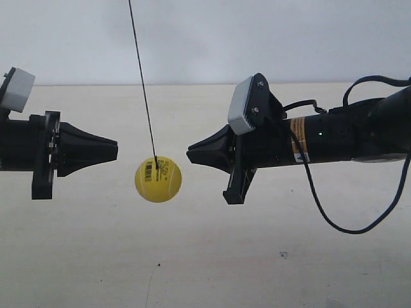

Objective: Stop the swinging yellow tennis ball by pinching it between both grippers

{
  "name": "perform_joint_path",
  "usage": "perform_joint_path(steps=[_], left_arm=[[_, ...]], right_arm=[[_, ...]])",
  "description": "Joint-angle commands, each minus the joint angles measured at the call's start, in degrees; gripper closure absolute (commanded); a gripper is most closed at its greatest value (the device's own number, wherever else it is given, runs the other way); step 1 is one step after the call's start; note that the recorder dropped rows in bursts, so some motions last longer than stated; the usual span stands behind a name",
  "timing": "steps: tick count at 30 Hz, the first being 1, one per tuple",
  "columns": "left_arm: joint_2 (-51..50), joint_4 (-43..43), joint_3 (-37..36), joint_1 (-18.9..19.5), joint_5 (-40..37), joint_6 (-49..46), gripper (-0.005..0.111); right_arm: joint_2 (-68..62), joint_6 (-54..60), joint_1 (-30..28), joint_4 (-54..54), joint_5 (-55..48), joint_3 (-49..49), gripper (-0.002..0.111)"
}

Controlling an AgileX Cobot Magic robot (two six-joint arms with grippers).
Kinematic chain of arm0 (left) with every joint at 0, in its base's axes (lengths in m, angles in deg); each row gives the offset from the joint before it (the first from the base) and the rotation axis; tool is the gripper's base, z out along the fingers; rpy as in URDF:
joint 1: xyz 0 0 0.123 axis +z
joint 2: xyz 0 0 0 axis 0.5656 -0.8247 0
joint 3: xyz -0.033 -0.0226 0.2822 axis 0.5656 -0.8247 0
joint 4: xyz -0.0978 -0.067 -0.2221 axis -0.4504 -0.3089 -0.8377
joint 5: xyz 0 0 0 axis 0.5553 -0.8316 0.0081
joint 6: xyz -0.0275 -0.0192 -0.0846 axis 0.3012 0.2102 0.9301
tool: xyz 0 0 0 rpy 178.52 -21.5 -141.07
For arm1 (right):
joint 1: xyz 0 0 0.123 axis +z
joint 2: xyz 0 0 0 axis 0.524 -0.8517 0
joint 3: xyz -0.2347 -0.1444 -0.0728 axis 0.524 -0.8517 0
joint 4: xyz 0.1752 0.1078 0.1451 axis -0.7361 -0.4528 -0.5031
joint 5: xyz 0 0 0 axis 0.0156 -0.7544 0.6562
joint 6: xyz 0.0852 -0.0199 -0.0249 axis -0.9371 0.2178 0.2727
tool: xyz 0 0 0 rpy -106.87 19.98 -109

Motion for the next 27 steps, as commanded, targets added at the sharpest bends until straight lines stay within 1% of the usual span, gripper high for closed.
perform_joint_path(steps=[1, 8, 10, 27], left_arm=[[0.6, 0.3, 0.3, -0.6, 0.6, 1.2, 0.102], [0.6, 0.7, 0.3, -5.2, 0.6, 1.2, 0.102], [0.6, 0.7, 0.3, -5.7, 0.6, 1.1, 0.102], [0.6, -0.2, 0.3, -5.6, 0.6, 0.7, 0.102]], right_arm=[[0.9, -0.6, 0.1, 0.8, 3.4, 0.3, 0.108], [0.9, -0.7, 0.2, 1.0, 3.7, 0.3, 0.108], [0.9, -0.7, 0.2, 1.0, 3.7, 0.3, 0.108], [0.9, -0.8, 0.2, 0.9, 3.8, 0.3, 0.108]])
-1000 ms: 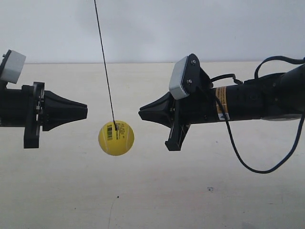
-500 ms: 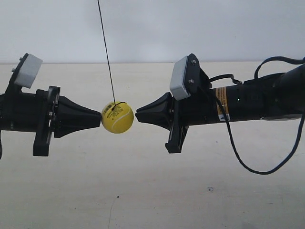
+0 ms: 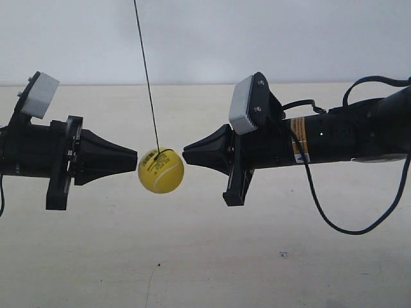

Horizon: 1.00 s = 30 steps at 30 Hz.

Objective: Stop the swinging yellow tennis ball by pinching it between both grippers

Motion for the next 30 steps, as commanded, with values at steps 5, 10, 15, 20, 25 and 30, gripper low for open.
perform_joint_path(steps=[5, 10, 15, 20, 25, 30], left_arm=[[0.6, -0.7, 0.3, -0.2, 0.6, -0.1, 0.102], [0.6, -0.7, 0.3, -0.2, 0.6, -0.1, 0.102], [0.6, -0.4, 0.3, -0.2, 0.6, -0.1, 0.102], [0.6, 1.6, 0.3, -0.2, 0.6, 1.2, 0.102], [0.6, 2.1, 0.3, -0.2, 0.6, 1.6, 0.102], [0.6, 2.2, 0.3, -0.2, 0.6, 1.6, 0.102]], right_arm=[[0.9, -0.6, 0.1, 0.0, 0.8, 0.3, 0.108], [0.9, -0.6, 0.1, 0.0, 0.8, 0.3, 0.108], [0.9, -1.2, 0.1, 0.4, 0.8, 0.3, 0.108], [0.9, -1.9, 0.1, 2.3, 0.8, 0.3, 0.108], [0.9, -2.8, 0.1, 2.8, 0.8, 0.3, 0.108], [0.9, -3.5, 0.1, 3.4, 0.8, 0.3, 0.108]])
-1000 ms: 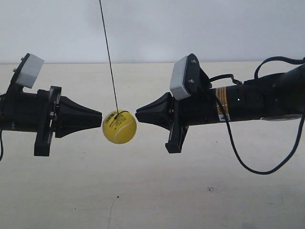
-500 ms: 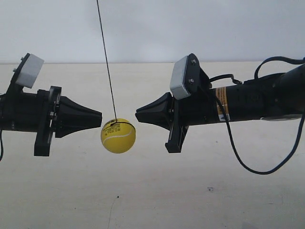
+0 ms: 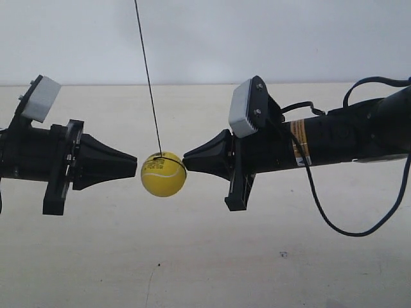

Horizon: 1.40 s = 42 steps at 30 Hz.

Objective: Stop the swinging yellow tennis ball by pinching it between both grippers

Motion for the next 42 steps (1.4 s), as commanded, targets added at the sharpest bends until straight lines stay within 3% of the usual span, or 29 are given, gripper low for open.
perform_joint_path(steps=[1, 42], left_arm=[[0.6, 0.3, 0.3, -0.2, 0.6, 0.5, 0.102], [0.6, 0.8, 1.1, -0.2, 0.6, 0.8, 0.102]], right_arm=[[0.9, -0.6, 0.1, 0.5, 0.7, 0.3, 0.108], [0.9, -0.8, 0.1, 0.8, 0.2, 0.3, 0.108]])
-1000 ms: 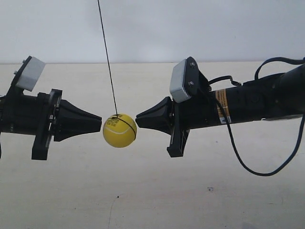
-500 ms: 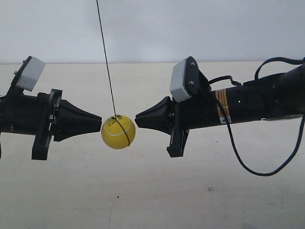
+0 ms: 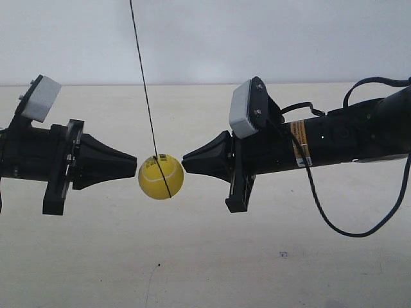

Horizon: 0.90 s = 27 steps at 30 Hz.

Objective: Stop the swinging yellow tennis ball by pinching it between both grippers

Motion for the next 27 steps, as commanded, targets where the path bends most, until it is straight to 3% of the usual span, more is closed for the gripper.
perform_joint_path(steps=[1, 27], left_arm=[[0.6, 0.6, 1.1, -0.2, 0.6, 1.0, 0.102], [0.6, 4.8, 2.1, 1.8, 0.6, 5.9, 0.102]], right_arm=[[0.9, 0.4, 0.1, -0.6, -1.2, 0.3, 0.108], [0.9, -1.7, 0.1, 3.0, 0.7, 0.3, 0.108]])
